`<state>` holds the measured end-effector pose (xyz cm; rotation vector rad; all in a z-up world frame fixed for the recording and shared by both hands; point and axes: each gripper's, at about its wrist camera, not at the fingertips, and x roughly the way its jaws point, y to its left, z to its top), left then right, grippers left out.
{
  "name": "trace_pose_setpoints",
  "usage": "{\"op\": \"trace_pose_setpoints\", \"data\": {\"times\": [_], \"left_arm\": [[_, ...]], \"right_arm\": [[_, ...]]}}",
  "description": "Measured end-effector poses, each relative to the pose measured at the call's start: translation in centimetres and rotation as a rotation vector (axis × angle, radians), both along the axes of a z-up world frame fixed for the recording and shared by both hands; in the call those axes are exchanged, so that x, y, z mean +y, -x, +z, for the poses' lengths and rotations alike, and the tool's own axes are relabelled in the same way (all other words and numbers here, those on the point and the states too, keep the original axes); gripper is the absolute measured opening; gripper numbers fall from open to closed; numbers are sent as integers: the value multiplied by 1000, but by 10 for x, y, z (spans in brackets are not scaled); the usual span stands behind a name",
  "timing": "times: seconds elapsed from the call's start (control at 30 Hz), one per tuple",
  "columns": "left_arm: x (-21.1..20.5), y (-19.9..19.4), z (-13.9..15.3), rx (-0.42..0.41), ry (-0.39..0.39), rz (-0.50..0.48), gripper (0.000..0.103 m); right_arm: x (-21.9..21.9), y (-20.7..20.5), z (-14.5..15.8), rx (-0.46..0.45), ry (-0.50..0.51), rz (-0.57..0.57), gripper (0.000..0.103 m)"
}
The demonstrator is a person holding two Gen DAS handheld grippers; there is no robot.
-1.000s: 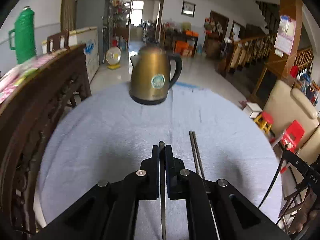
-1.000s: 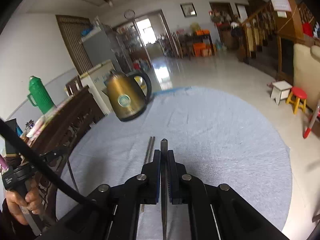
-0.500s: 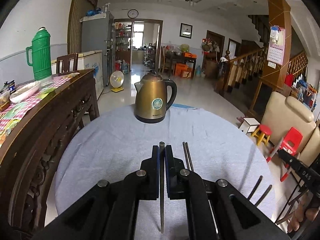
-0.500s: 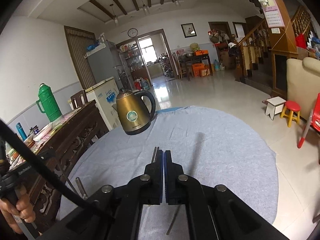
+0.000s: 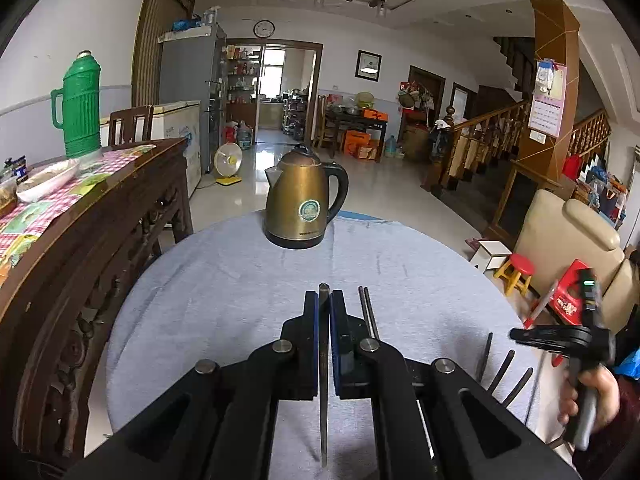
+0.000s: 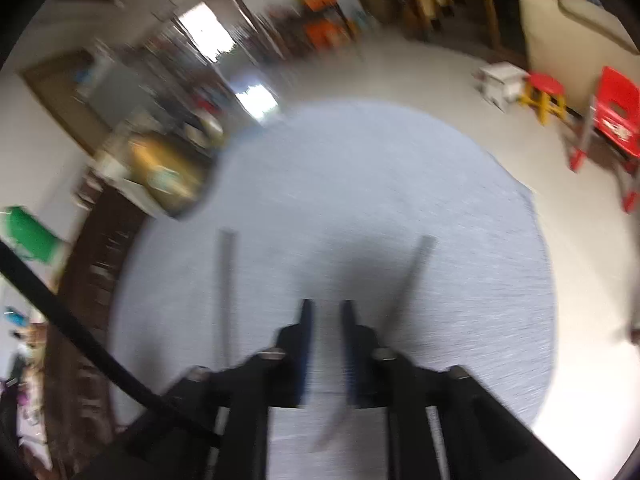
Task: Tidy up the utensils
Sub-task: 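Lift both held chopsticks upright and carry them over the gray holder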
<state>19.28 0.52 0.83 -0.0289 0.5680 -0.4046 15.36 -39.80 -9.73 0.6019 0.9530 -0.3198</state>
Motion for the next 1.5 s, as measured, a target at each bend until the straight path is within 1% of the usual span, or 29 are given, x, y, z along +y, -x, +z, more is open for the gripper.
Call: {"op": "trace_pose_setpoints", "data": {"times": [0.07,0.2,0.3,0.37,0.4,0.47,0.5,0.53,0.57,0.63,0.67,0.73,0.83,0.93,1.0,1.03,1.07,1.17,1.2,1.33,1.4,1.5], "left_arm": [[-1,1,-1,-6,-1,-5,5],[-2,3,-4,-13,-7,-17,5],[-2,7,-2,-32,-18,-19,5],[0,9,-1,-42,-22,-21,5],[1,9,1,-46,-20,-20,5],[3,10,2,-49,-13,-20,5],[4,10,2,-53,-10,-19,5],[5,11,3,-57,-9,-17,5],[6,12,4,-58,-7,-17,5],[8,13,5,-59,-1,-17,5],[9,14,5,-60,0,-15,5],[9,17,7,-61,2,-17,5],[10,21,12,-69,2,-15,5],[9,28,21,-86,10,-20,5],[8,36,28,-105,15,-23,5],[8,39,32,-114,18,-24,5],[8,43,37,-121,24,-26,5],[10,51,48,-139,39,-23,5],[11,54,52,-145,39,-21,5],[16,62,65,-169,46,-11,5],[19,67,72,-180,57,-8,5],[23,75,82,-195,76,-14,5]], "right_arm": [[-21,-9,-17,69,-2,-50,31],[-48,-35,-47,188,13,-94,30],[-58,-56,-59,230,46,-131,30],[-59,-71,-67,283,86,-138,30],[-59,-79,-73,324,110,-146,28],[-58,-91,-84,380,113,-149,21],[-53,-95,-82,391,170,-155,16],[-50,-98,-84,421,203,-152,14],[-46,-101,-84,422,226,-152,9],[-41,-104,-85,430,256,-137,9],[-38,-103,-85,416,262,-123,7],[-34,-98,-81,385,253,-112,6],[-25,-80,-57,275,269,-99,6],[-14,-56,-20,133,268,-72,6],[-1,-37,7,40,305,-53,6],[4,-31,15,1,310,-45,6],[11,-19,29,-63,312,-31,6],[24,3,57,-184,337,-20,6],[31,15,70,-246,339,-12,6],[60,51,110,-402,383,0,6],[76,65,132,-477,389,16,6],[98,80,164,-555,384,44,6]]}}
